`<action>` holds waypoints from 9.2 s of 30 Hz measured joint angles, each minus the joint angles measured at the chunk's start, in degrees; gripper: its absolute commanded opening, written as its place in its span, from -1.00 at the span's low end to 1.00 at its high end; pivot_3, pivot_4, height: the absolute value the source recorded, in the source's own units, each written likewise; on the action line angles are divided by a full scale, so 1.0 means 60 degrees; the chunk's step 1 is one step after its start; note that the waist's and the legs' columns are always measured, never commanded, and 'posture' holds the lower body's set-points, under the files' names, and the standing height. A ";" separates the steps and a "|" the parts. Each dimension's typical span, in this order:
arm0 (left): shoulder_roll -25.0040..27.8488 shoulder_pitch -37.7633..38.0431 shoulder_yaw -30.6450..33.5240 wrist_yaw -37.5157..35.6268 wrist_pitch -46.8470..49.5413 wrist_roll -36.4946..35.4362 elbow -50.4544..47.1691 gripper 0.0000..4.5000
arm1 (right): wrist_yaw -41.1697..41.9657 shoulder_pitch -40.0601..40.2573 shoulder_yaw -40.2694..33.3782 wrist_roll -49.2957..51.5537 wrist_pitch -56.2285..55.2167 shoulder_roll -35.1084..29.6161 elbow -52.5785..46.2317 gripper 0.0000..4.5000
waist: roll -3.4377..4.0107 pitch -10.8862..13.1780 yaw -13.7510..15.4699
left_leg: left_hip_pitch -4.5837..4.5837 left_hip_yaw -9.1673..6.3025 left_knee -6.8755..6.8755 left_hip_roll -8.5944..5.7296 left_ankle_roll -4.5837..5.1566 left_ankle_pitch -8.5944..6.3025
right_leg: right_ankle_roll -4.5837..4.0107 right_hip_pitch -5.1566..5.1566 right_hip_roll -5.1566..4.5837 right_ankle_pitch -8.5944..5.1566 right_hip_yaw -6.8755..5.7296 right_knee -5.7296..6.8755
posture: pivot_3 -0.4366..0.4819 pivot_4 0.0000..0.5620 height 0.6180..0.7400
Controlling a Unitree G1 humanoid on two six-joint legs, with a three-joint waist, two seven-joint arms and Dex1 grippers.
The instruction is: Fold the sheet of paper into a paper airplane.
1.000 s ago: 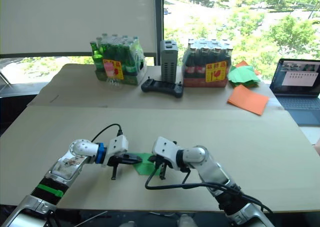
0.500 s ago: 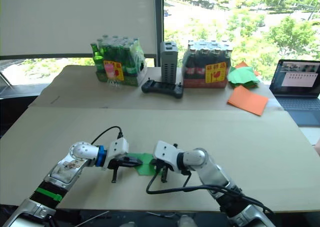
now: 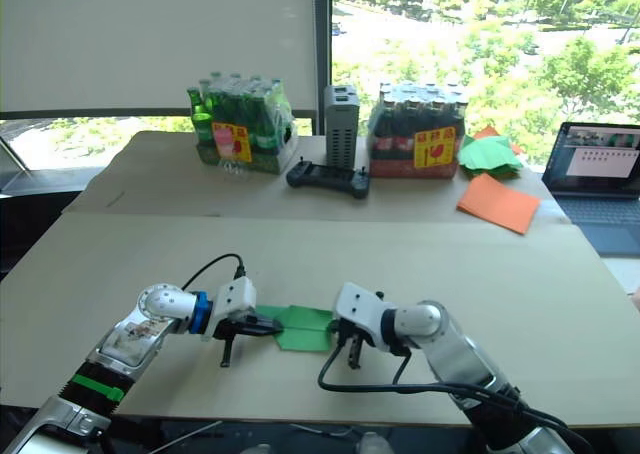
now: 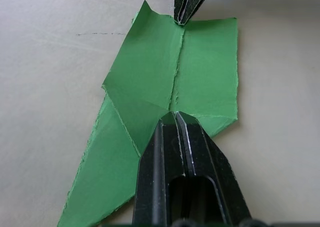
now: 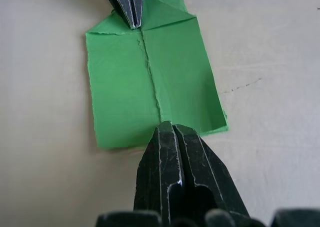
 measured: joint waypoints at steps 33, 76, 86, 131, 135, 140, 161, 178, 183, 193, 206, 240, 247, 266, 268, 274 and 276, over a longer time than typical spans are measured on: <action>0.0011 -0.0203 -0.0014 -0.0252 0.0118 0.0129 0.0078 -1.00 | 0.0094 -0.0466 -0.1272 0.2128 -0.0693 0.1231 -0.1225 -0.99 | 0.0009 0.0024 -0.0009 | 0.0052 -0.0003 -0.0036 0.0002 0.0008 -0.0006 | 0.0073 0.0053 0.0000 -0.0050 0.0000 -0.0026 | -0.05 -0.47 1.00; -0.0727 -0.1396 -0.0697 -0.0448 -0.0353 0.0492 0.1167 -1.00 | -0.0581 -0.0542 0.0022 -0.0027 -0.1024 0.1513 0.1309 -0.99 | 0.0006 0.0028 -0.0063 | -0.0035 0.0004 -0.0039 -0.0001 0.0007 -0.0005 | -0.0011 -0.0056 0.0004 -0.0001 0.0009 -0.0004 | -0.05 -0.47 1.00; -0.0512 -0.1299 -0.0575 -0.0522 -0.0981 0.0533 0.1504 -1.00 | -0.0581 -0.0545 0.0107 -0.0070 -0.0943 0.1512 0.1256 -0.99 | 0.0006 0.0020 -0.0105 | -0.0007 0.0005 -0.0039 0.0002 0.0007 -0.0005 | -0.0010 -0.0038 0.0007 -0.0002 0.0010 0.0003 | -0.05 -0.47 1.00; 0.1212 0.1052 0.2517 0.0201 0.3317 -0.2432 -0.2576 -1.00 | -0.1112 -0.0323 -0.1215 0.1418 0.1189 0.2141 -0.1034 -0.27 | 0.0005 0.0041 -0.0060 | -0.0091 -0.0006 -0.0060 0.0006 0.0002 -0.0003 | -0.0018 -0.0122 0.0000 -0.0006 0.0003 -0.0005 | -0.05 -0.47 1.00; 0.1190 0.1420 0.2855 0.0555 0.4014 -0.3007 -0.2845 -1.00 | -0.1438 -0.0176 -0.1987 0.2167 0.2071 0.2165 -0.1832 0.33 | 0.0005 0.0041 -0.0064 | -0.0083 -0.0006 -0.0060 0.0006 0.0002 -0.0002 | -0.0019 -0.0115 0.0001 -0.0005 0.0000 -0.0004 | -0.05 -0.47 1.00; 0.1187 0.1448 0.2867 0.0773 0.4188 -0.3229 -0.2849 -1.00 | -0.1600 -0.0028 -0.2049 0.2317 0.2266 0.1812 -0.1684 0.48 | 0.0004 0.0042 -0.0074 | -0.0080 -0.0004 -0.0060 0.0007 0.0002 -0.0002 | -0.0021 -0.0115 0.0004 -0.0005 -0.0001 -0.0003 | -0.05 -0.47 1.00; 0.1180 0.1791 0.2843 0.1224 0.4270 -0.3470 -0.3403 -1.00 | -0.1212 0.0622 -0.1622 0.2350 0.1780 0.1662 -0.0387 -0.99 | 0.0002 0.0043 -0.0077 | -0.0081 -0.0001 -0.0060 0.0007 0.0001 -0.0002 | -0.0023 -0.0114 0.0003 -0.0003 0.0001 -0.0004 | -0.05 -0.47 1.00; 0.0047 -0.0094 0.4152 0.2266 0.5288 -0.5184 -0.2231 -1.00 | -0.2347 -0.0175 -0.0221 -0.2477 -0.4922 -0.0191 -0.1449 -0.99 | -0.0005 0.0045 -0.0081 | -0.0079 0.0001 -0.0060 0.0002 -0.0005 0.0002 | -0.0019 -0.0112 0.0001 -0.0003 0.0000 -0.0008 | -0.05 -0.47 1.00; 0.0051 0.0104 0.4149 0.2276 0.5299 -0.5233 -0.2225 -1.00 | -0.3509 0.0238 0.0561 -0.5055 -0.6966 -0.0507 -0.0385 -0.99 | -0.0006 0.0046 -0.0070 | -0.0079 0.0004 -0.0060 -0.0002 -0.0010 0.0005 | -0.0022 -0.0110 -0.0003 -0.0001 0.0004 -0.0008 | -0.05 -0.47 1.00; 0.0102 0.0279 0.4028 0.2199 0.5268 -0.5078 -0.2225 -1.00 | -0.3097 0.0731 0.1197 -0.5450 -0.7943 -0.0230 0.0580 -0.30 | -0.0010 0.0048 -0.0063 | -0.0076 0.0002 -0.0059 -0.0001 -0.0013 0.0006 | -0.0026 -0.0104 -0.0002 0.0001 0.0006 -0.0009 | -0.05 -0.47 1.00; 0.0085 0.0289 0.3764 0.2166 0.5073 -0.5054 -0.2213 -1.00 | -0.1111 0.0545 -0.0212 -0.0628 -0.2469 0.1440 -0.1714 -0.66 | -0.0010 0.0048 -0.0036 | -0.0067 -0.0007 -0.0059 0.0001 -0.0013 0.0006 | -0.0028 -0.0097 0.0000 0.0002 0.0001 -0.0002 | -0.05 -0.47 1.00; 0.0131 -0.1670 0.0951 0.1427 0.3345 -0.2175 -0.0319 -1.00 | -0.1176 0.0549 0.0910 -0.1536 -0.1293 0.1252 -0.0473 -0.98 | -0.0014 0.0043 -0.0091 | -0.0030 0.0001 -0.0059 0.0000 -0.0012 0.0006 | -0.0028 -0.0067 0.0005 0.0002 0.0004 0.0002 | -0.05 -0.47 1.00; 0.0676 -0.1674 0.0447 0.0207 0.2348 -0.1438 -0.0024 -1.00 | -0.1185 0.0506 0.0910 -0.1560 -0.1184 0.1270 -0.0457 -0.98 | -0.0014 0.0043 -0.0087 | -0.0029 0.0002 -0.0059 0.0001 -0.0012 0.0007 | -0.0026 -0.0066 0.0006 0.0001 0.0006 0.0005 | -0.05 -0.47 1.00; 0.0883 -0.0938 0.0412 -0.0322 0.1764 -0.0914 -0.0436 -1.00 | -0.1182 0.0380 0.0900 -0.1578 -0.0811 0.1336 -0.0549 -0.98 | -0.0014 0.0043 -0.0084 | -0.0027 0.0001 -0.0059 0.0003 -0.0012 0.0007 | -0.0024 -0.0066 0.0007 0.0000 0.0006 0.0009 | -0.05 -0.47 1.00; 0.0883 -0.0939 0.0412 -0.0360 0.1766 -0.0913 -0.0440 -1.00 | -0.1180 0.0380 0.0902 -0.1578 -0.0809 0.1336 -0.0547 -0.98 | -0.0014 0.0043 -0.0088 | -0.0028 0.0002 -0.0059 0.0003 -0.0012 0.0007 | -0.0024 -0.0067 0.0007 0.0000 0.0006 0.0010 | -0.05 -0.47 1.00; 0.1022 -0.0845 0.0394 -0.0496 0.1755 -0.0889 -0.0584 -1.00 | -0.1154 0.0433 0.0833 -0.1468 -0.0446 0.1336 -0.0751 -0.98 | -0.0014 0.0043 -0.0065 | -0.0031 0.0001 -0.0059 0.0002 -0.0012 0.0007 | -0.0024 -0.0068 0.0006 -0.0001 0.0006 0.0008 | -0.05 -0.47 1.00; 0.1011 -0.0767 0.0389 -0.0480 0.1755 -0.0888 -0.0647 -1.00 | -0.1160 0.0548 0.0708 -0.1330 -0.0121 0.1347 -0.0956 -0.98 | -0.0014 0.0043 -0.0061 | -0.0041 0.0000 -0.0059 0.0002 -0.0012 0.0007 | -0.0024 -0.0076 0.0005 -0.0001 0.0006 0.0005 | -0.05 -0.47 1.00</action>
